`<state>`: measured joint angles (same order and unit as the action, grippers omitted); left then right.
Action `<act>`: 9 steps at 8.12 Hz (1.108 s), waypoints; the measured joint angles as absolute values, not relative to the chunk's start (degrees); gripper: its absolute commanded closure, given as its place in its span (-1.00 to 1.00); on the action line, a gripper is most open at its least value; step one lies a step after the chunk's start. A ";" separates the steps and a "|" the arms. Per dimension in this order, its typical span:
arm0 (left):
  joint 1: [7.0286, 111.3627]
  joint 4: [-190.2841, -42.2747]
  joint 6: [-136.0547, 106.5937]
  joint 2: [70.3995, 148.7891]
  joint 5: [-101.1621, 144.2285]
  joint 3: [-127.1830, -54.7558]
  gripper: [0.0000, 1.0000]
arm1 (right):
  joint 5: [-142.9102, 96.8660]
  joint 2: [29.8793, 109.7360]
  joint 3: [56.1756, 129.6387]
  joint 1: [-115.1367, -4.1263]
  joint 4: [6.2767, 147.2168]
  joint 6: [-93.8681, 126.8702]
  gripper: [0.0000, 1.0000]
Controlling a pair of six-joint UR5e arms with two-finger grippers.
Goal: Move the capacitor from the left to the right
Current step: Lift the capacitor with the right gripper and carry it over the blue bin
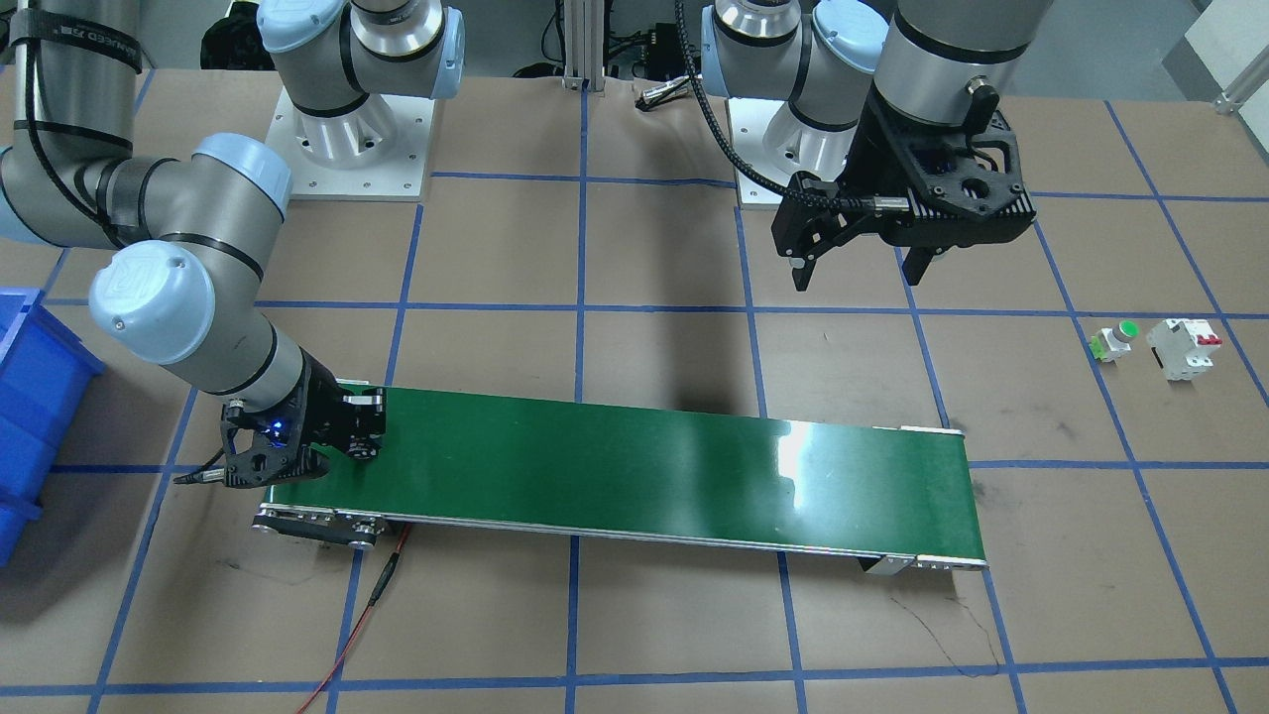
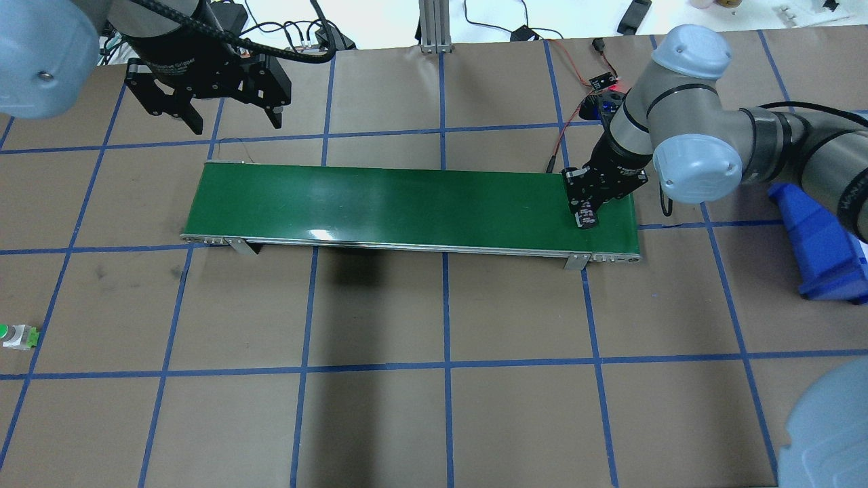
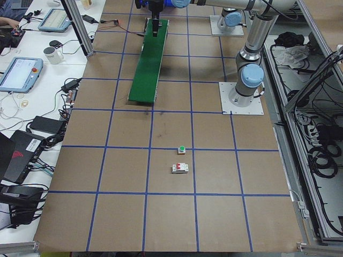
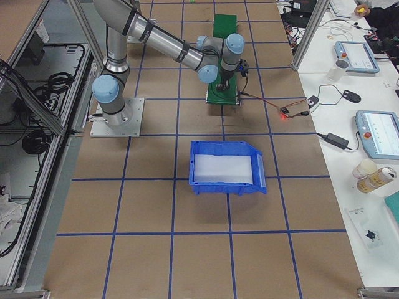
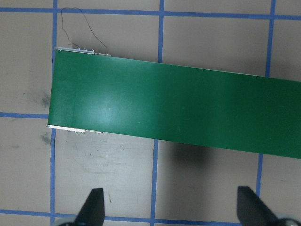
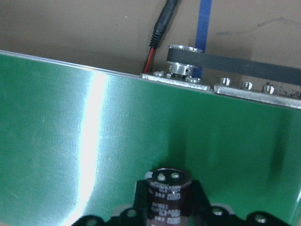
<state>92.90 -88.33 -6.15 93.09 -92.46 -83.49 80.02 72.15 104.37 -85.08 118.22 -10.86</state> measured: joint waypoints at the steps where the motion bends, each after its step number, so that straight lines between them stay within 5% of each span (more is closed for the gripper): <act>1: 92.90 -88.33 -6.15 93.09 -92.46 -83.49 -1.00 | 80.58 72.22 104.30 -85.08 118.21 -10.85 1.00; 5: 92.90 -88.33 -6.15 93.08 -92.46 -83.41 -1.00 | 86.90 73.41 94.73 -81.21 111.99 -14.36 1.00; 9: 92.83 -88.33 -6.07 93.08 -92.46 -83.41 -1.00 | 94.09 75.65 89.51 -63.30 110.38 -41.57 1.00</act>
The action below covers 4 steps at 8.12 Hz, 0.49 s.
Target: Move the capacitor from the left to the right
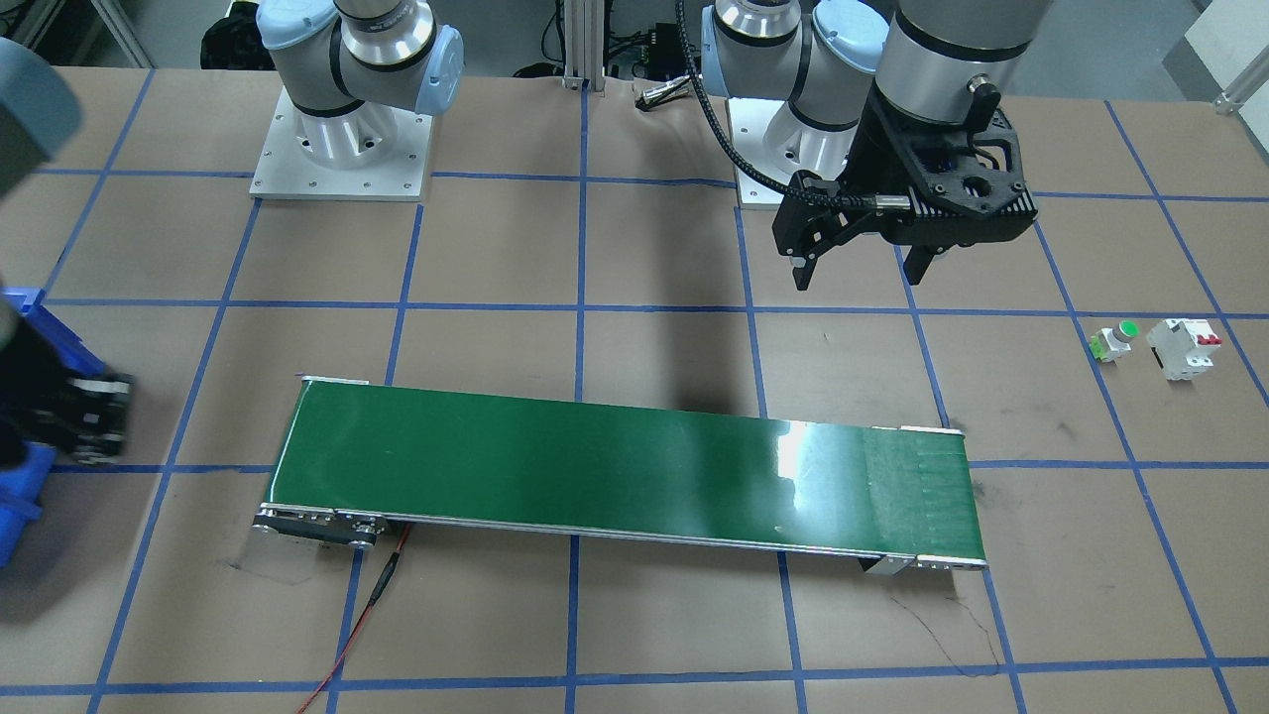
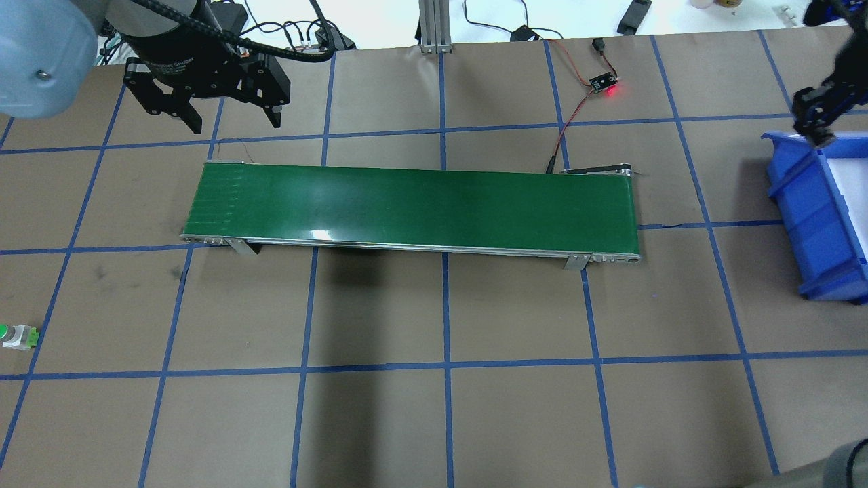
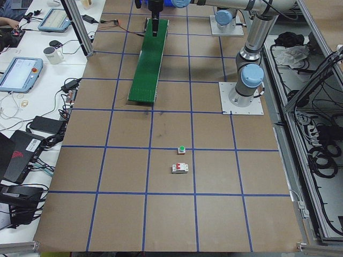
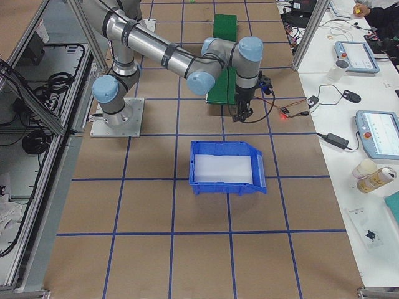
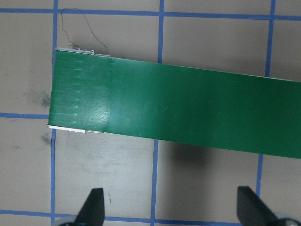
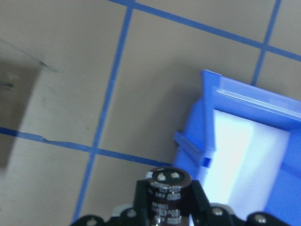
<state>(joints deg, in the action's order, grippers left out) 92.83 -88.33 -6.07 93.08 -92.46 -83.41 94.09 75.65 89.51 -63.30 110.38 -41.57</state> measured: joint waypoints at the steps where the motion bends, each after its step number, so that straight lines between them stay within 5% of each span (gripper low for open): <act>1: 92.82 -88.33 -6.07 93.08 -92.46 -83.41 -1.00 | 93.97 74.56 89.50 -58.85 113.48 -49.67 1.00; 4: 92.81 -88.33 -6.09 93.08 -92.46 -83.41 -1.00 | 88.78 66.96 90.50 -50.22 122.52 -64.44 1.00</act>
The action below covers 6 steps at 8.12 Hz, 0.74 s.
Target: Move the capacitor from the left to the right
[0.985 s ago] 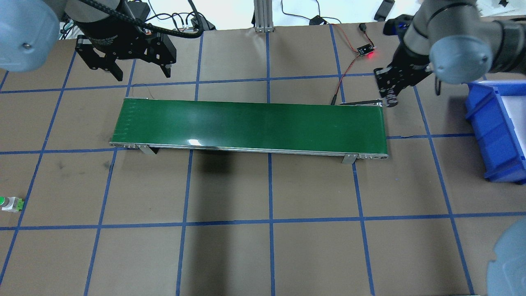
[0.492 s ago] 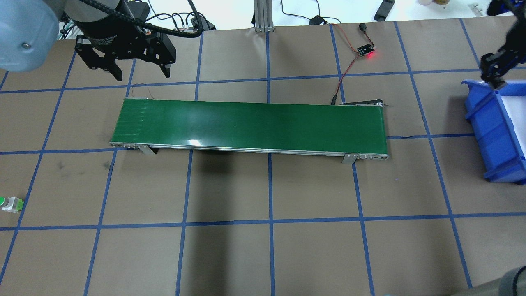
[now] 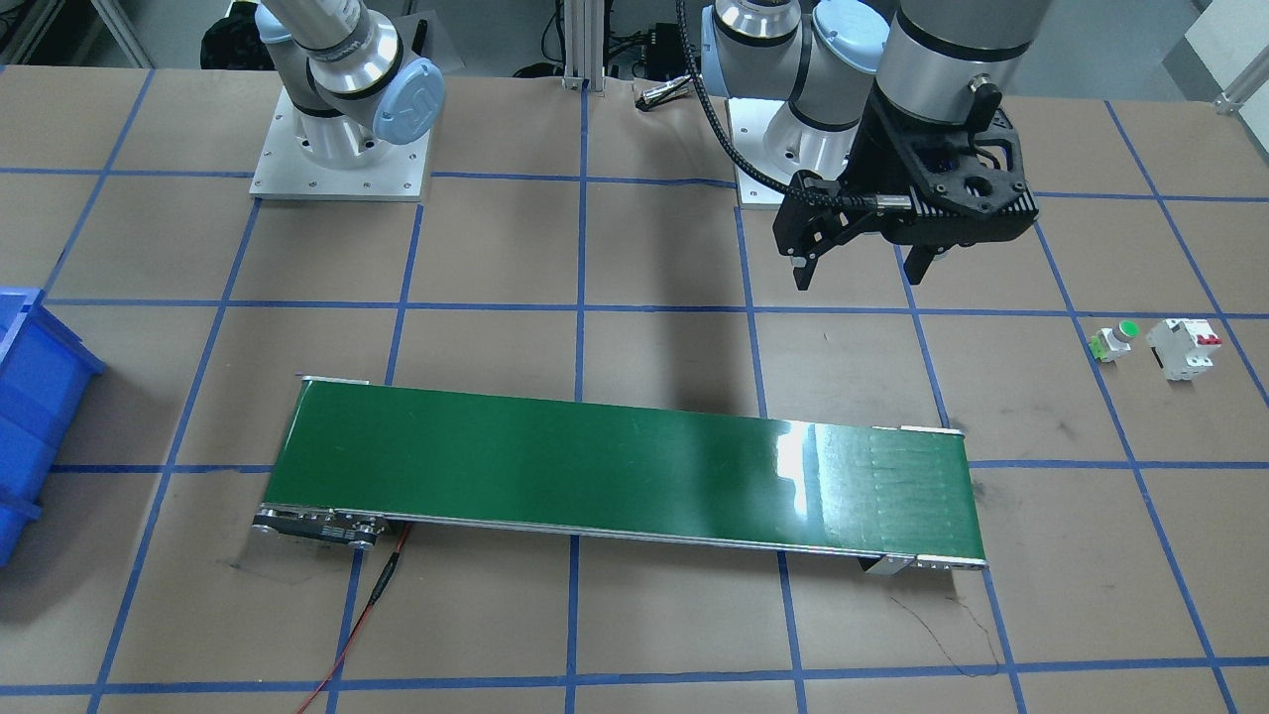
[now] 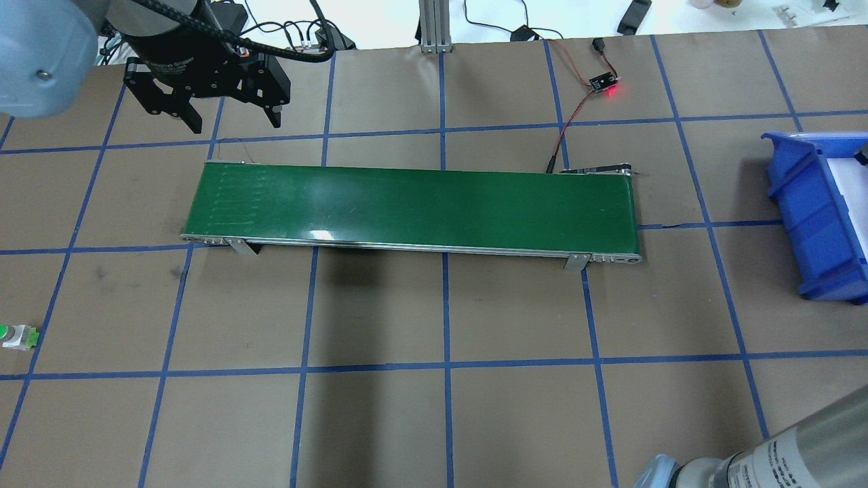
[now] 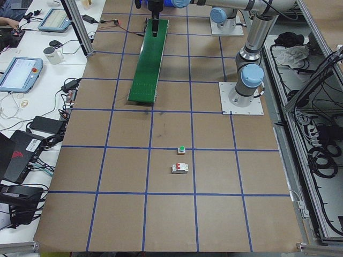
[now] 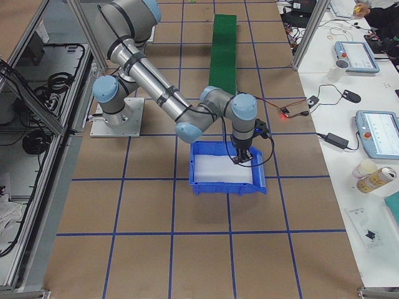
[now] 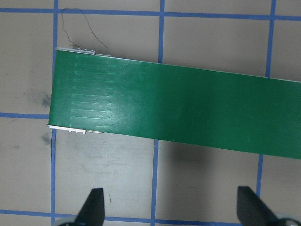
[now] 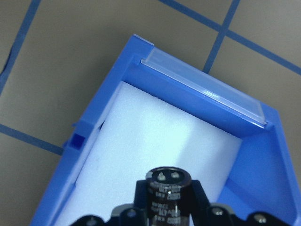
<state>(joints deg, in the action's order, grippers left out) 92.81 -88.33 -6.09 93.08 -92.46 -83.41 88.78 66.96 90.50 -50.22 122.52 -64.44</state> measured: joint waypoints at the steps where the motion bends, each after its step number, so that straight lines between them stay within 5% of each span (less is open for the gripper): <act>1: 92.81 -88.33 -6.09 93.08 -92.46 -83.41 -1.00 | 88.01 64.16 91.19 -49.23 124.26 -65.93 -0.59; 2: 92.81 -88.33 -6.08 93.08 -92.46 -83.41 -1.00 | 87.97 62.05 92.00 -48.78 125.95 -67.89 -1.00; 6: 92.81 -88.33 -6.15 93.08 -92.46 -83.41 -1.00 | 87.50 64.12 93.00 -48.62 125.49 -69.84 -1.00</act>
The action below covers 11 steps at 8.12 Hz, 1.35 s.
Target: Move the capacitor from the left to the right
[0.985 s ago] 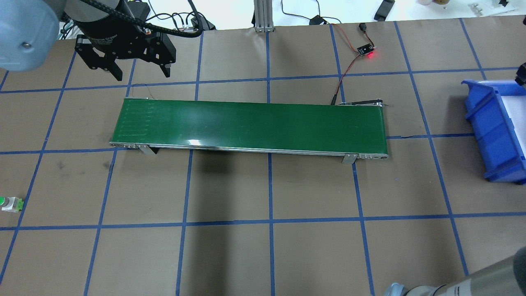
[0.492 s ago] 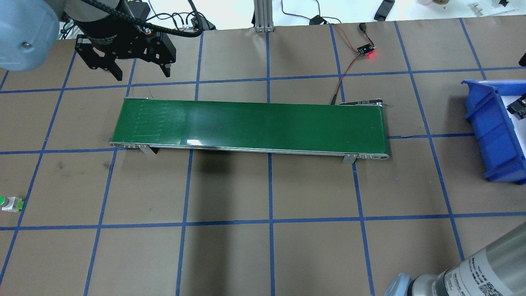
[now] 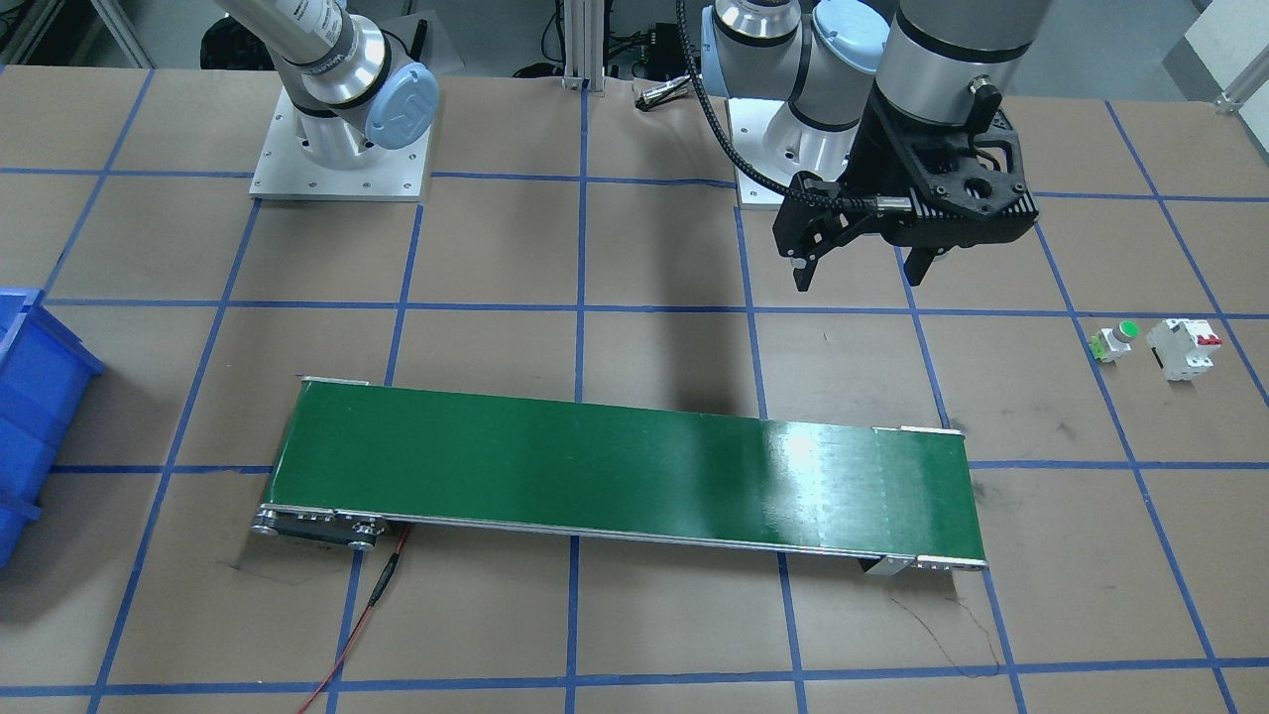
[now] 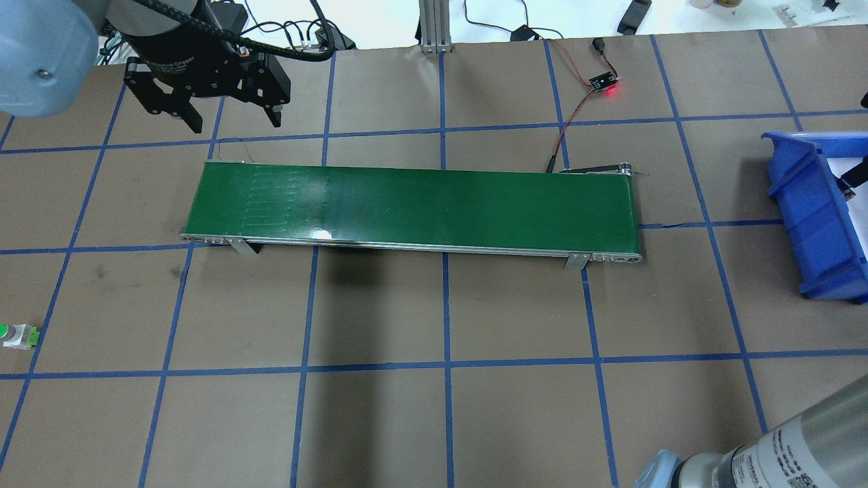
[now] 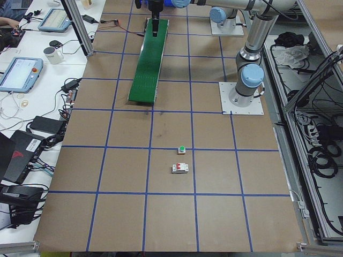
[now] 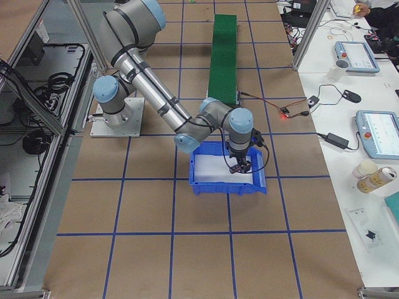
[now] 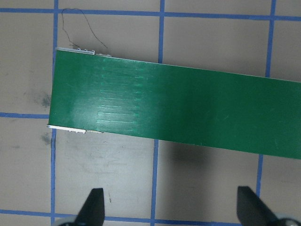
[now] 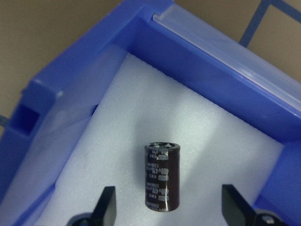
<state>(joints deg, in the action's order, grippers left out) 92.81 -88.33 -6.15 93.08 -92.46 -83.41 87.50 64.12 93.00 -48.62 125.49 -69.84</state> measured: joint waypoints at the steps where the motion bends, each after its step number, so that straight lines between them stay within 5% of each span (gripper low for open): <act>1: 92.81 -88.33 -6.15 93.08 -92.46 -83.41 -1.00 | 87.28 66.42 92.62 -49.01 123.72 -69.67 -1.00; 5: 92.75 -88.33 -6.08 93.08 -92.46 -83.41 -1.00 | 87.66 80.50 91.79 -55.90 109.35 -63.70 -1.00; 11: 92.73 -88.33 -6.07 93.07 -92.46 -83.41 -1.00 | 89.80 91.58 91.41 -82.78 95.78 -26.79 -1.00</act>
<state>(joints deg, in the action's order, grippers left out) 92.73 -88.33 -6.07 93.07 -92.46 -83.41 89.80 91.58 91.41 -82.78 95.78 -26.79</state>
